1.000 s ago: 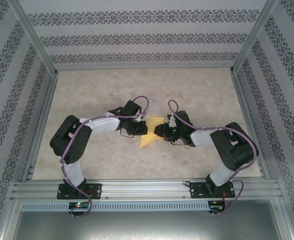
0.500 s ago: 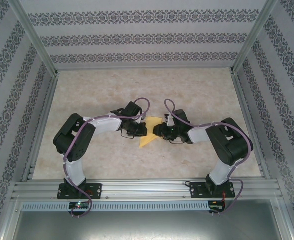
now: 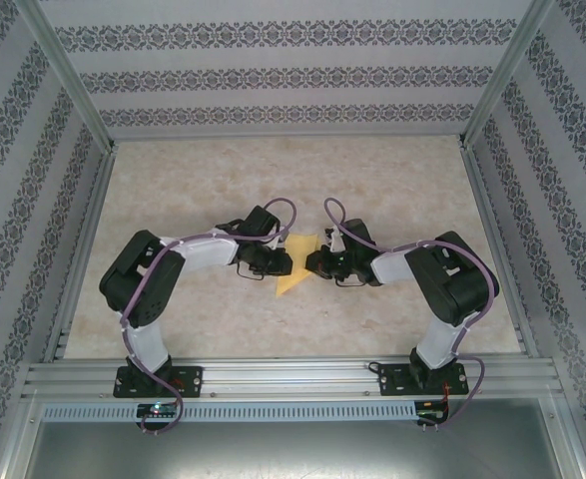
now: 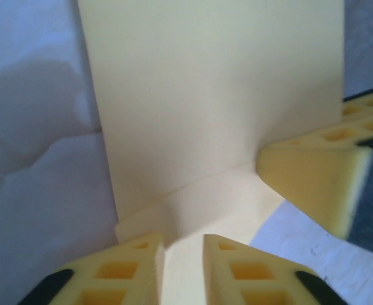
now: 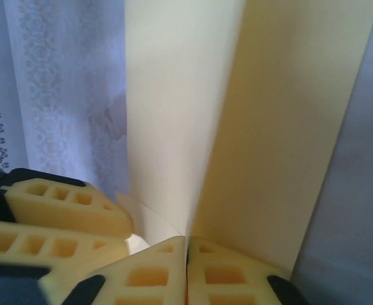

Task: Fold a paper plane with a square sheet of paper (pick it up from the middle)
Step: Third fold the triangle at the center of the table.

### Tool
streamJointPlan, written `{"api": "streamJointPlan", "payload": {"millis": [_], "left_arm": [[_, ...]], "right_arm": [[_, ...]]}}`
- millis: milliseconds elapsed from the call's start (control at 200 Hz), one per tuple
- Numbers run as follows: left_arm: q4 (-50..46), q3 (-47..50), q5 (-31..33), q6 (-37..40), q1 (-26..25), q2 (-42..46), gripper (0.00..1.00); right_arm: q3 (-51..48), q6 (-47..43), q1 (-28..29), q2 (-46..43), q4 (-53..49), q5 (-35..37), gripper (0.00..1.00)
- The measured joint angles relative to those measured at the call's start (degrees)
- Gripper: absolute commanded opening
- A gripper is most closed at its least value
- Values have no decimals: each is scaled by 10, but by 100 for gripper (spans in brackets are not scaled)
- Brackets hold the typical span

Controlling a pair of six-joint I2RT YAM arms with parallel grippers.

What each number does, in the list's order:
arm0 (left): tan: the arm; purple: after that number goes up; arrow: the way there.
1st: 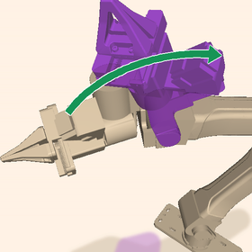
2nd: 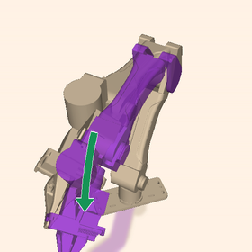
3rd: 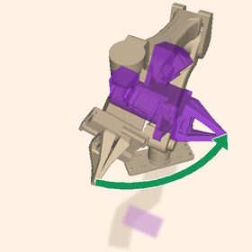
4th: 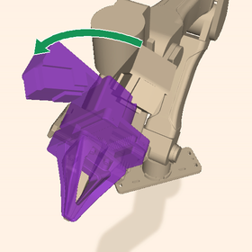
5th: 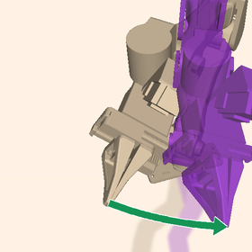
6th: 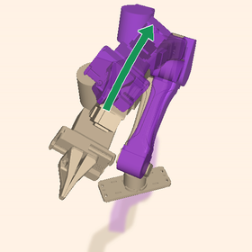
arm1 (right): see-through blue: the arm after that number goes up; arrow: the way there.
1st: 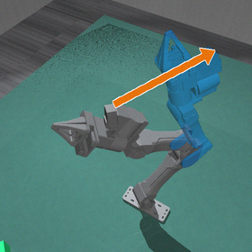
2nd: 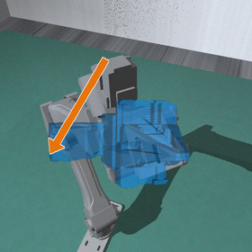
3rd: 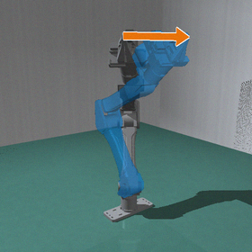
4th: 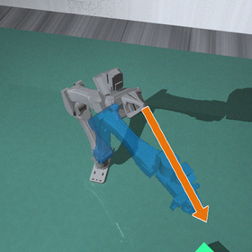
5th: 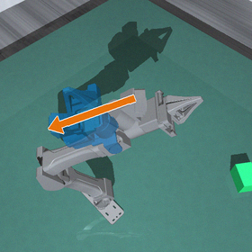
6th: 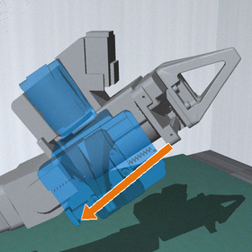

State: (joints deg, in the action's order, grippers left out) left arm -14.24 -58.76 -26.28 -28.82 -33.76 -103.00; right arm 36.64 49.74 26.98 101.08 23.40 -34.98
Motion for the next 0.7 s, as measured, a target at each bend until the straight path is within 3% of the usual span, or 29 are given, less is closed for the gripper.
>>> {"api": "streamJointPlan", "payload": {"millis": [190,370,699], "left_arm": [[4,31,37,15,-19,71,41],[8,74,89,37,-80,100,53],[5,49,211,71,-165,60,55]], "right_arm": [[0,7,2,0,0,2,1],[0,18,2,-5,-1,2,0],[0,36,2,-35,-10,3,0]]}}
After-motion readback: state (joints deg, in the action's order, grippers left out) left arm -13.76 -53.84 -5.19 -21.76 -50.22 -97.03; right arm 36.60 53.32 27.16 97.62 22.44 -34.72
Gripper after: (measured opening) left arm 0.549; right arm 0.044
